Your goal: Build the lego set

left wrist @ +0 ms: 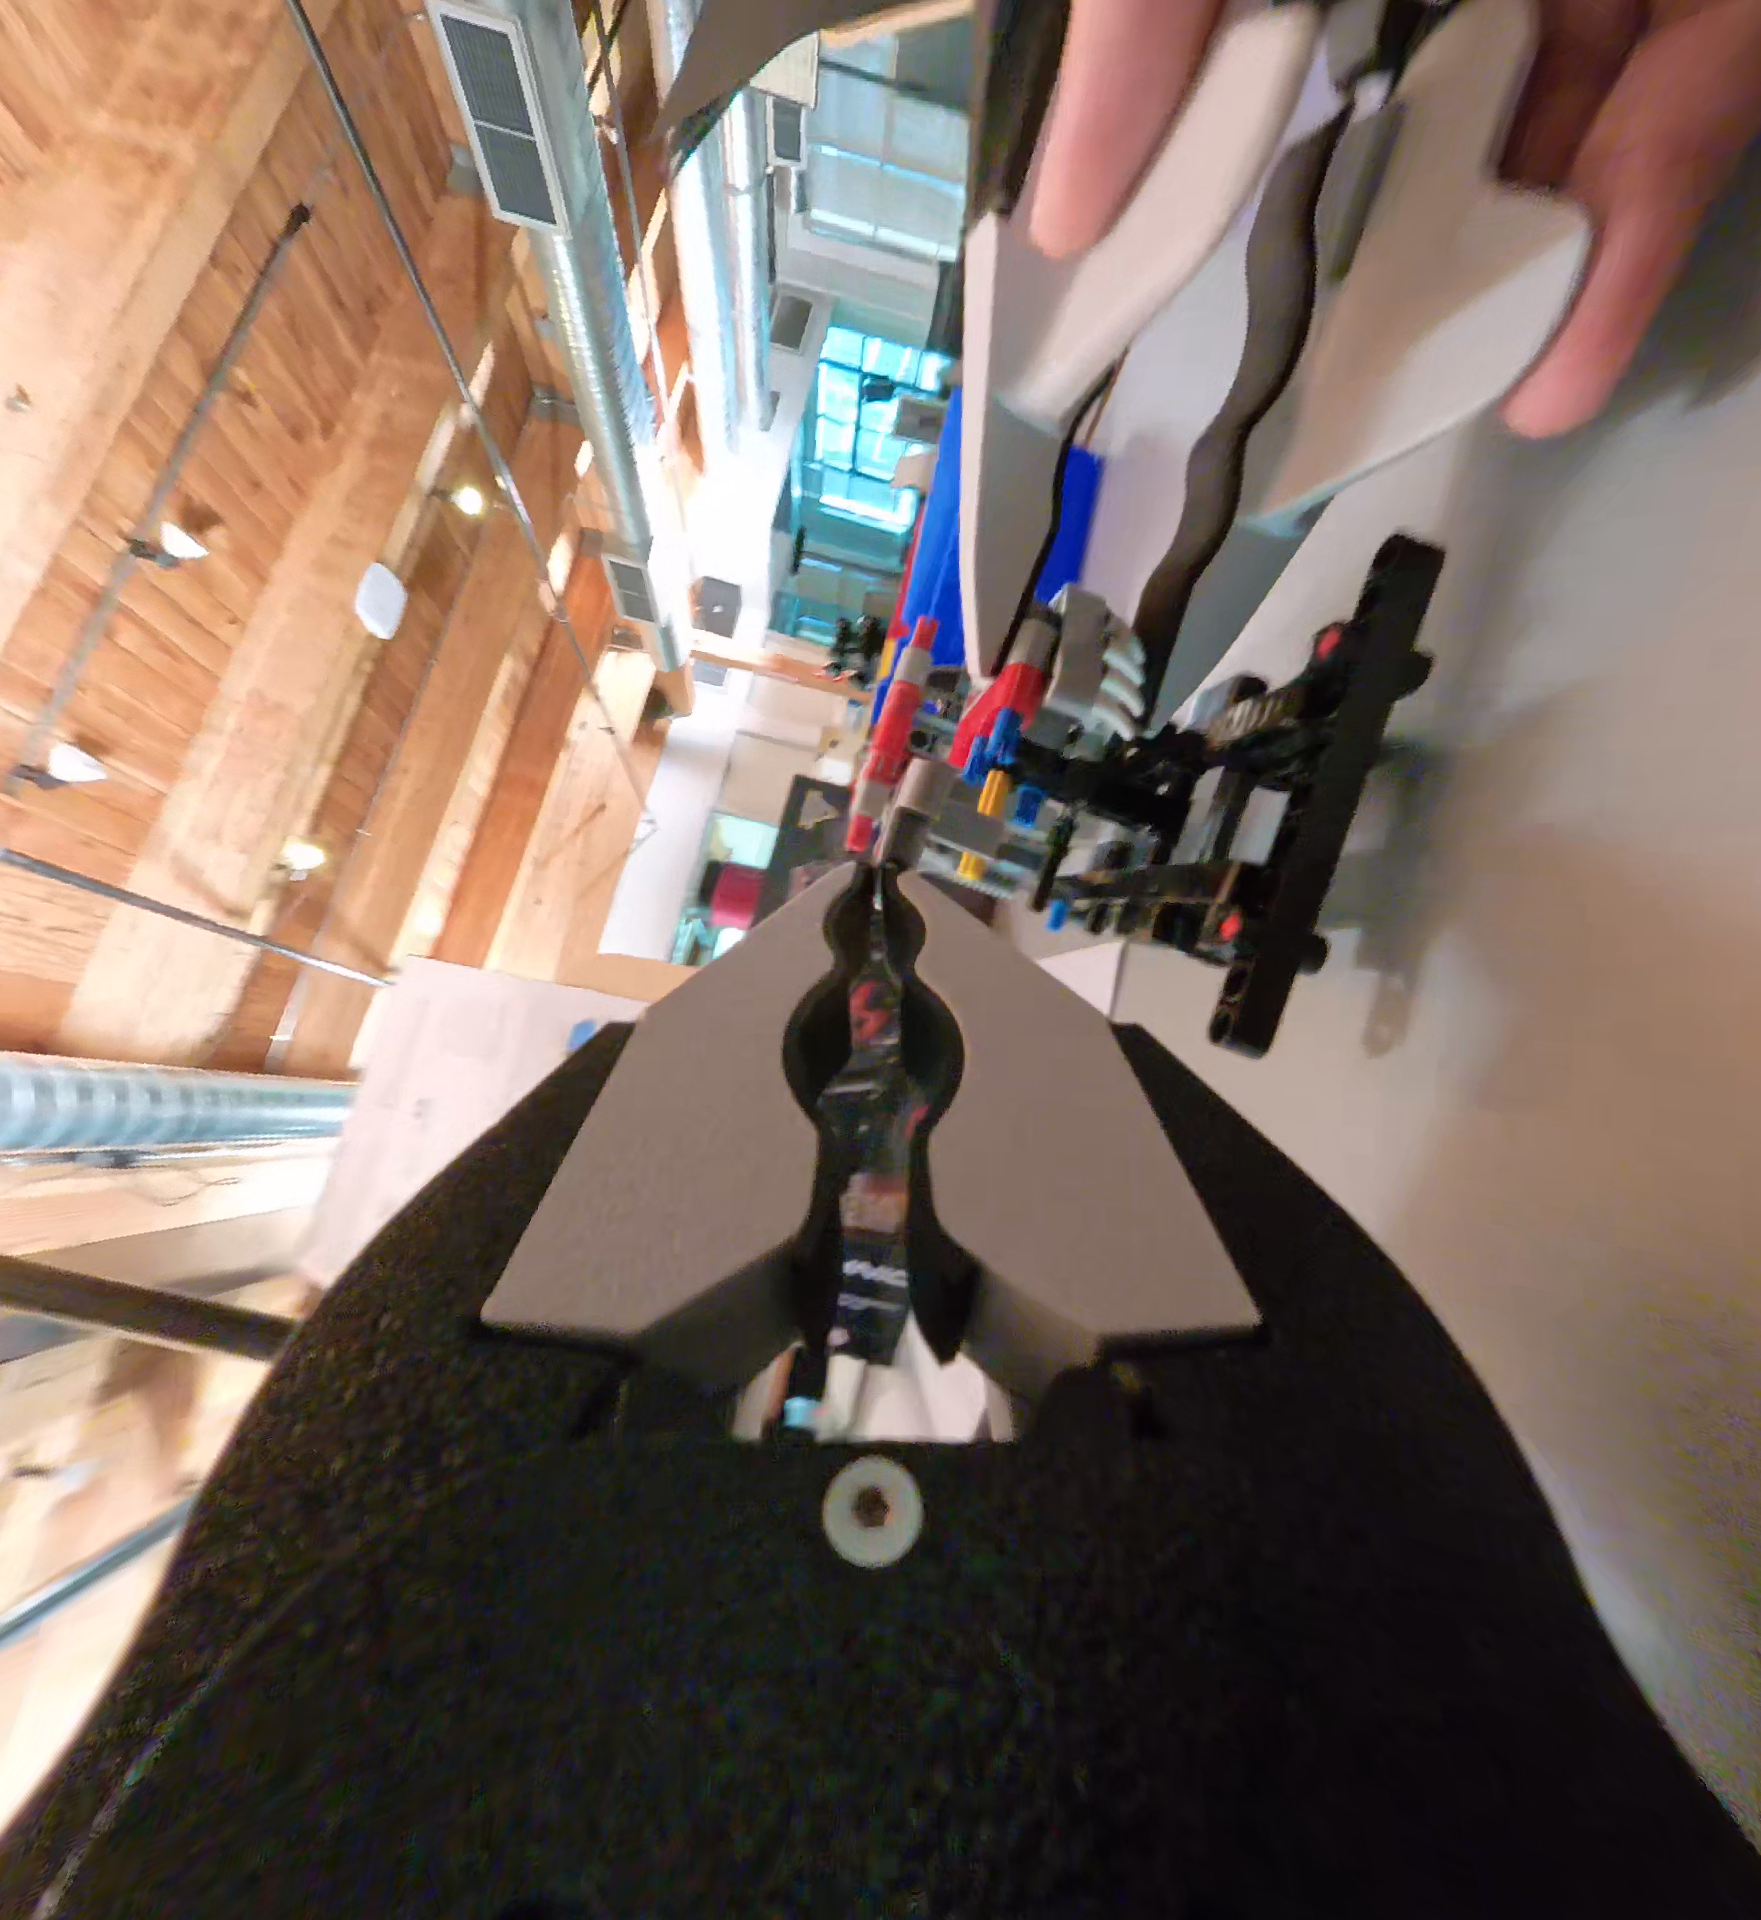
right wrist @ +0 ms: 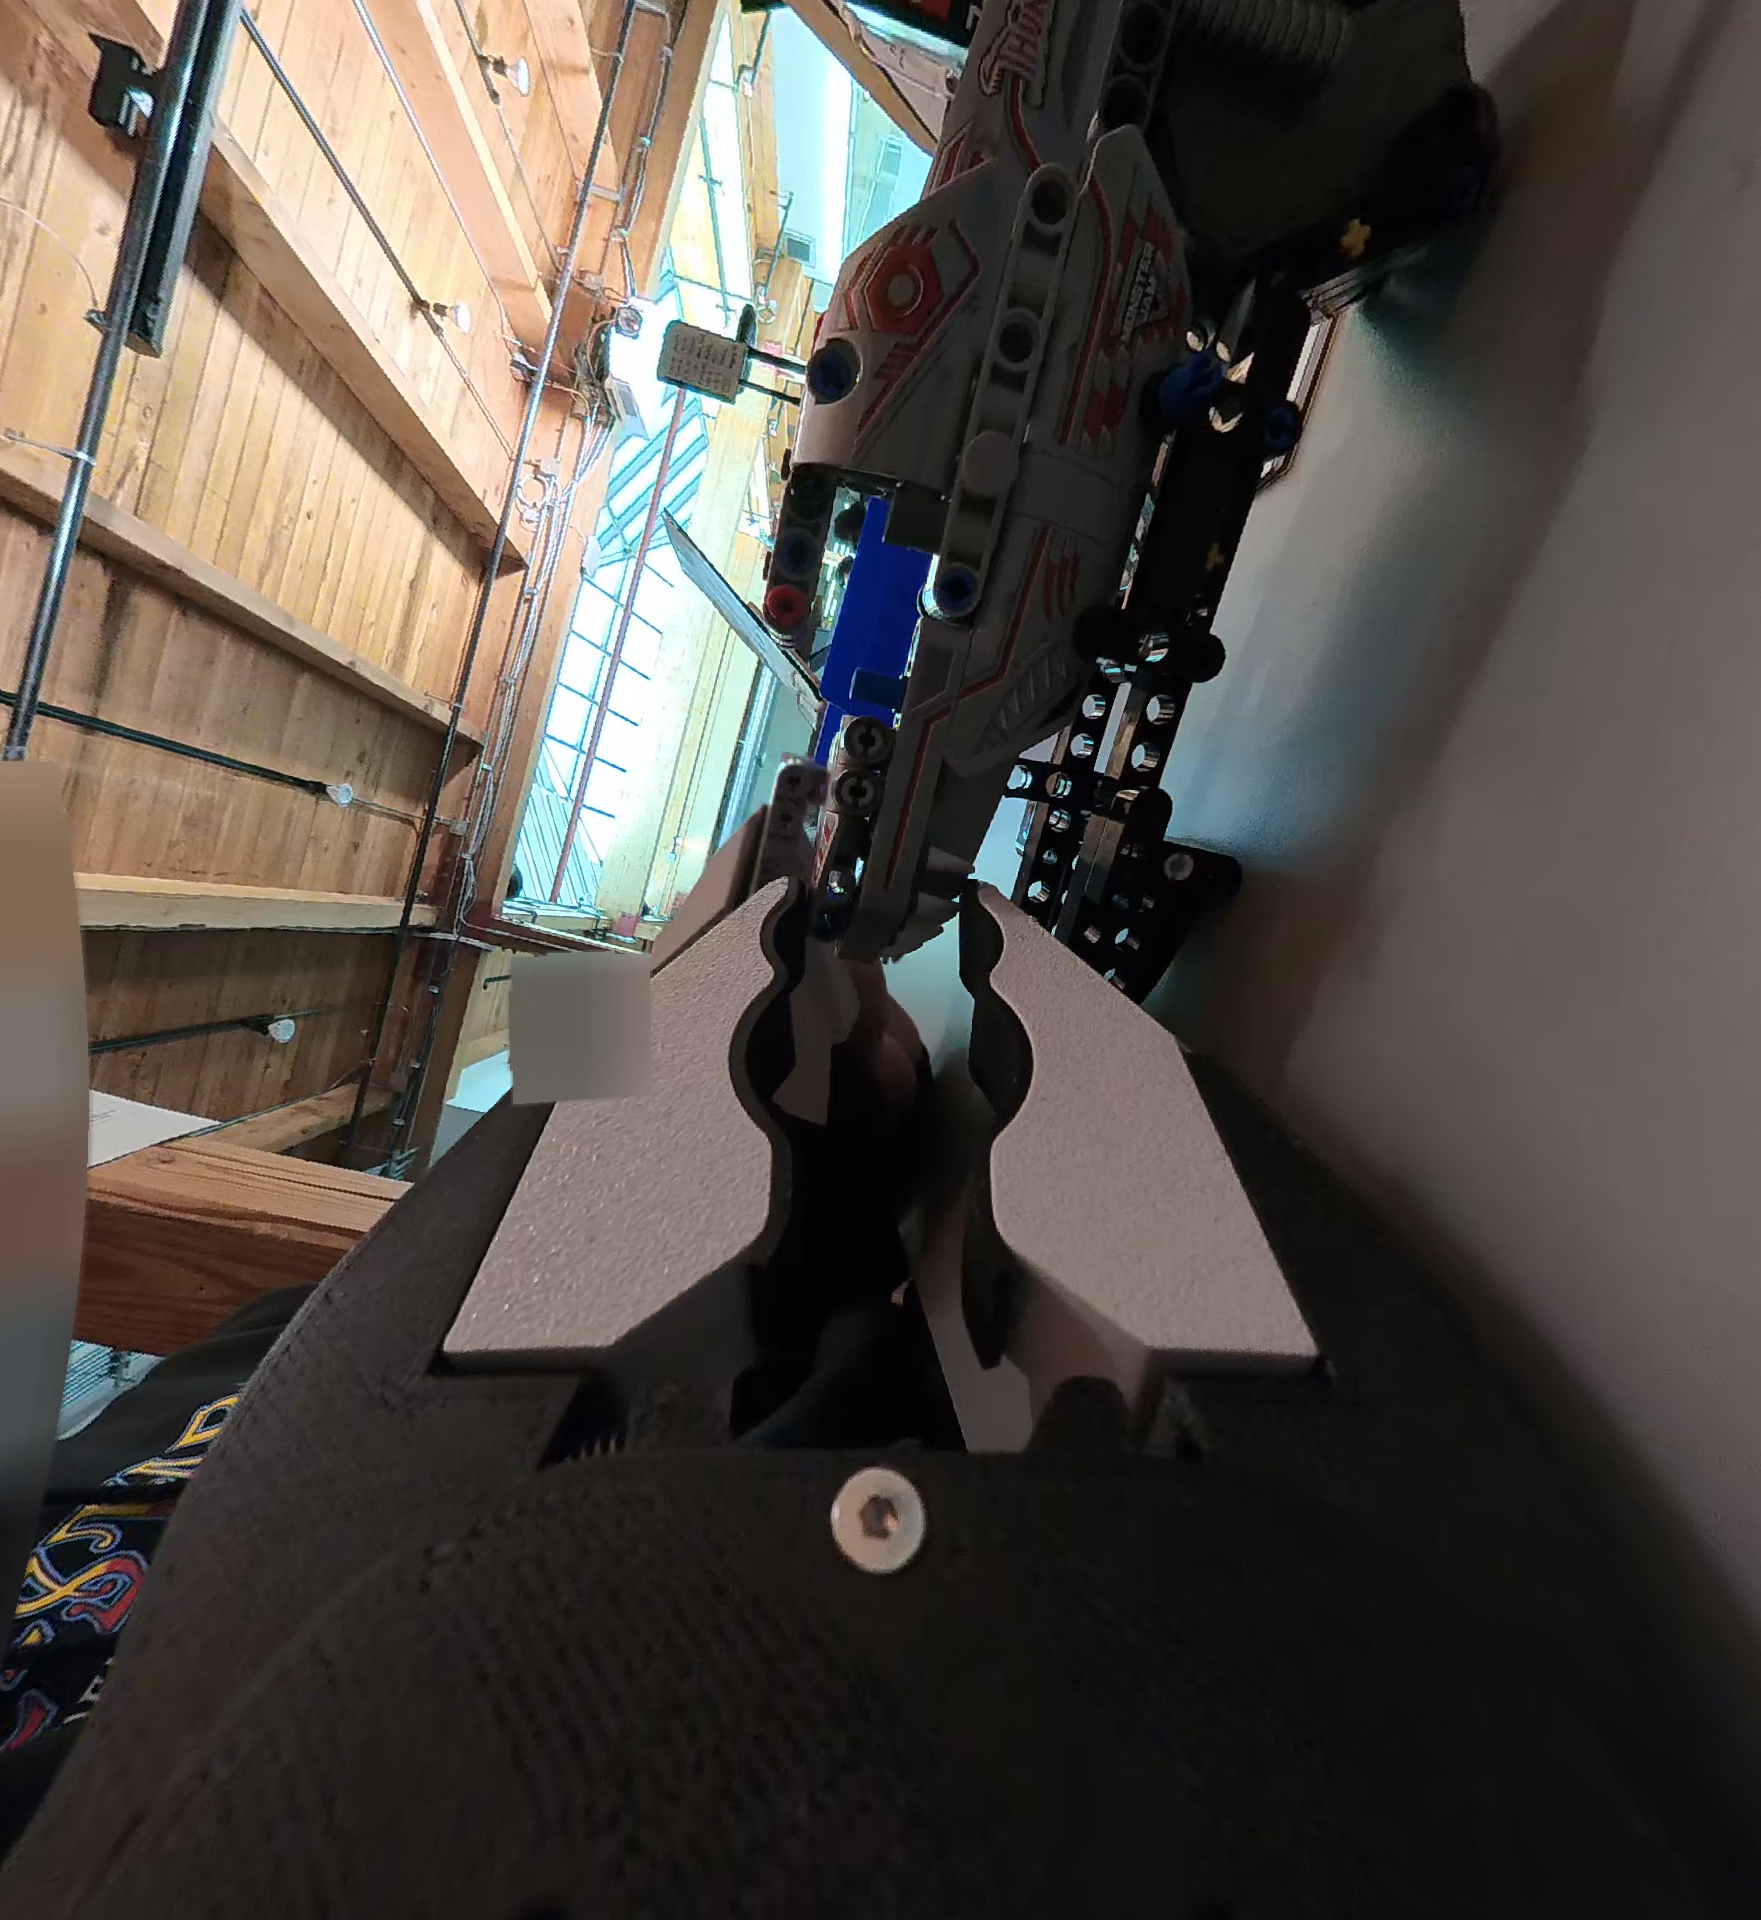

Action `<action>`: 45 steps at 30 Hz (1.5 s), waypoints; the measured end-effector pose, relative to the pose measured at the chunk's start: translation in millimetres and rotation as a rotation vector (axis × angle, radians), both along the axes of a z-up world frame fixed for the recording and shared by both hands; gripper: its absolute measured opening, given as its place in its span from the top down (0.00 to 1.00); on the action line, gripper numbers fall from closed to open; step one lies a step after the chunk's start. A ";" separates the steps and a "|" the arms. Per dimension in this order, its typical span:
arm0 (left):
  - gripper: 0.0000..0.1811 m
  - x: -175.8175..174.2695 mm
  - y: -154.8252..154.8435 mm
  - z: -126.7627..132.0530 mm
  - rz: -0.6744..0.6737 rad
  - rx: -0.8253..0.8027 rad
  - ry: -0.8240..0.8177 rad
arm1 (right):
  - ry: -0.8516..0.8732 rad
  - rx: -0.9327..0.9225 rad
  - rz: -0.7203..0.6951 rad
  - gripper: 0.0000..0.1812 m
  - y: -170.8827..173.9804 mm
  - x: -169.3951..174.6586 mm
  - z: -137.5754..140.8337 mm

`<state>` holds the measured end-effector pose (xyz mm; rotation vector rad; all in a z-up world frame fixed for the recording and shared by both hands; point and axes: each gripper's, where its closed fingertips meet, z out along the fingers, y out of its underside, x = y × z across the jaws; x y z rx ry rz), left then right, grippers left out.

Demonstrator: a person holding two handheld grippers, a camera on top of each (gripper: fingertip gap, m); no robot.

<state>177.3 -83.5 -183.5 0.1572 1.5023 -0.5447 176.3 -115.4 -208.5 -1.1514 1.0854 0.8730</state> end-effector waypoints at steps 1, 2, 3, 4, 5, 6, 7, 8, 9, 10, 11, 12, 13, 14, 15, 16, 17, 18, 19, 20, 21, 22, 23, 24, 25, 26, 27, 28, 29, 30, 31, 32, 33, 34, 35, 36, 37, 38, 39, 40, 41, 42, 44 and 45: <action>1.00 -1.3 -1.7 -1.0 -0.019 -0.033 0.029 | -0.001 0.001 -0.001 0.83 -0.2 0.0 0.1; 1.00 -1.6 -1.9 -1.7 -0.026 -0.057 0.050 | -0.001 0.002 -0.001 0.84 -0.2 0.0 0.2; 1.00 -0.5 -0.9 -2.3 -0.024 -0.076 0.066 | -0.001 0.001 0.001 0.84 0.1 -0.2 0.2; 1.00 1.1 -0.2 -2.9 -0.029 -0.099 0.088 | -0.002 0.000 0.002 0.84 0.3 -0.2 0.2; 1.00 2.8 0.7 -3.3 -0.032 -0.125 0.111 | -0.002 -0.002 0.003 0.84 0.7 -0.5 0.0; 1.00 4.2 1.4 -3.7 -0.033 -0.144 0.130 | -0.002 -0.003 0.003 0.84 0.7 -0.5 -0.1; 1.00 4.9 1.0 -5.0 -0.039 -0.157 0.148 | -0.002 -0.004 0.003 0.84 0.8 -0.5 -0.4; 1.00 5.2 0.4 -6.6 -0.043 -0.157 0.158 | 0.000 -0.004 0.004 0.84 0.8 -0.5 -0.5; 1.00 5.2 0.1 -7.4 -0.043 -0.146 0.153 | 0.000 -0.004 0.003 0.84 0.8 -0.4 -0.5; 1.00 4.8 -0.6 -8.0 -0.043 -0.133 0.146 | -0.001 -0.003 0.002 0.84 0.7 -0.4 -0.4; 1.00 4.6 -1.3 -9.2 -0.043 -0.123 0.145 | -0.001 -0.003 0.001 0.84 0.5 -0.3 -0.5; 1.00 4.6 -1.9 -9.8 -0.044 -0.120 0.146 | -0.002 -0.003 0.000 0.84 0.4 -0.3 -0.3; 1.00 4.7 -2.1 -9.4 -0.044 -0.116 0.144 | -0.003 -0.001 -0.001 0.84 0.1 -0.2 0.0; 1.00 4.7 -2.2 -8.0 -0.042 -0.111 0.133 | -0.002 0.001 -0.001 0.84 0.0 -0.2 0.2; 1.00 4.7 -2.3 -6.4 -0.039 -0.103 0.119 | -0.001 0.004 -0.001 0.84 -0.1 -0.2 0.5; 1.00 4.6 -2.2 -5.6 -0.037 -0.100 0.113 | 0.000 0.008 -0.001 0.84 -0.4 0.0 0.8; 1.00 4.6 -1.8 -5.3 -0.036 -0.109 0.118 | 0.002 0.011 -0.002 0.85 -0.7 0.1 1.0; 1.00 4.4 -0.2 -4.6 -0.032 -0.120 0.123 | 0.004 0.014 -0.003 0.84 -1.0 0.3 1.2; 1.00 4.1 2.5 -3.1 -0.025 -0.130 0.124 | 0.005 0.017 -0.003 0.84 -1.3 0.5 1.6; 1.00 4.1 5.7 -2.5 -0.018 -0.138 0.128 | 0.006 0.020 -0.004 0.84 -1.6 0.6 1.8; 1.00 4.6 8.5 -3.6 -0.011 -0.143 0.136 | 0.007 0.023 -0.005 0.84 -1.9 0.8 2.1; 1.00 4.9 10.1 -4.8 -0.008 -0.142 0.139 | 0.009 0.027 -0.006 0.84 -2.1 1.0 2.5; 1.00 4.8 10.7 -5.1 -0.007 -0.135 0.134 | 0.011 0.031 -0.006 0.84 -2.3 1.2 2.8; 1.00 4.7 10.7 -4.6 -0.006 -0.130 0.128 | 0.013 0.032 -0.004 0.84 -2.2 1.1 2.7; 1.00 4.6 10.9 -3.3 -0.004 -0.134 0.124 | 0.014 0.031 -0.003 0.84 -2.0 1.0 2.6; 1.00 4.5 11.6 -1.6 -0.002 -0.145 0.122 | 0.013 0.028 -0.002 0.84 -1.8 0.8 2.2; 1.00 4.7 12.8 -0.4 0.001 -0.156 0.125 | 0.012 0.026 -0.002 0.84 -1.7 0.5 2.0; 1.00 6.0 14.7 -0.7 0.010 -0.166 0.132 | 0.011 0.023 0.001 0.84 -1.5 0.0 1.7; 1.00 7.4 16.7 -0.5 0.015 -0.177 0.136 | 0.010 0.020 0.004 0.84 -1.1 -0.4 1.4; 1.00 8.5 18.9 0.8 0.021 -0.187 0.135 | 0.009 0.016 0.006 0.84 -0.7 -0.7 0.9; 1.00 9.2 20.6 2.4 0.023 -0.199 0.136 | 0.008 0.013 0.007 0.85 -0.2 -0.9 0.6; 1.00 9.2 21.4 2.9 0.019 -0.215 0.147 | 0.009 0.010 0.009 0.85 0.0 -1.1 0.3; 1.00 9.4 22.3 2.5 0.017 -0.228 0.158 | 0.009 0.009 0.010 0.85 0.2 -1.2 0.1; 1.00 9.4 22.5 2.0 0.014 -0.232 0.165 | 0.009 0.007 0.009 0.85 0.4 -1.1 -0.1; 1.00 9.1 22.1 1.7 0.009 -0.232 0.167 | 0.009 0.005 0.010 0.84 0.6 -1.1 -0.3; 1.00 8.7 21.0 1.1 0.004 -0.231 0.172 | 0.009 0.005 0.010 0.84 0.8 -1.1 -0.4; 1.00 8.8 20.0 0.0 0.000 -0.227 0.177 | 0.009 0.005 0.010 0.85 0.7 -1.1 -0.4; 1.00 8.8 19.2 -1.0 -0.002 -0.221 0.179 | 0.010 0.005 0.010 0.85 0.7 -1.0 -0.4; 1.00 8.8 18.8 -1.7 -0.003 -0.215 0.179 | 0.010 0.005 0.010 0.85 0.6 -1.1 -0.4; 1.00 9.0 18.6 -2.3 -0.002 -0.210 0.179 | 0.010 0.006 0.009 0.85 0.5 -1.0 -0.4; 1.00 9.3 18.5 -2.9 -0.001 -0.206 0.179 | 0.011 0.007 0.010 0.85 0.5 -1.0 -0.3; 1.00 9.5 18.1 -3.1 -0.001 -0.201 0.177 | 0.013 0.009 0.011 0.85 0.5 -1.0 -0.3; 1.00 9.3 16.6 -3.3 -0.003 -0.187 0.168 | 0.017 0.013 0.013 0.85 0.3 -1.0 -0.2; 1.00 9.0 15.8 -3.2 -0.002 -0.180 0.162 | 0.020 0.016 0.013 0.85 0.1 -0.8 0.1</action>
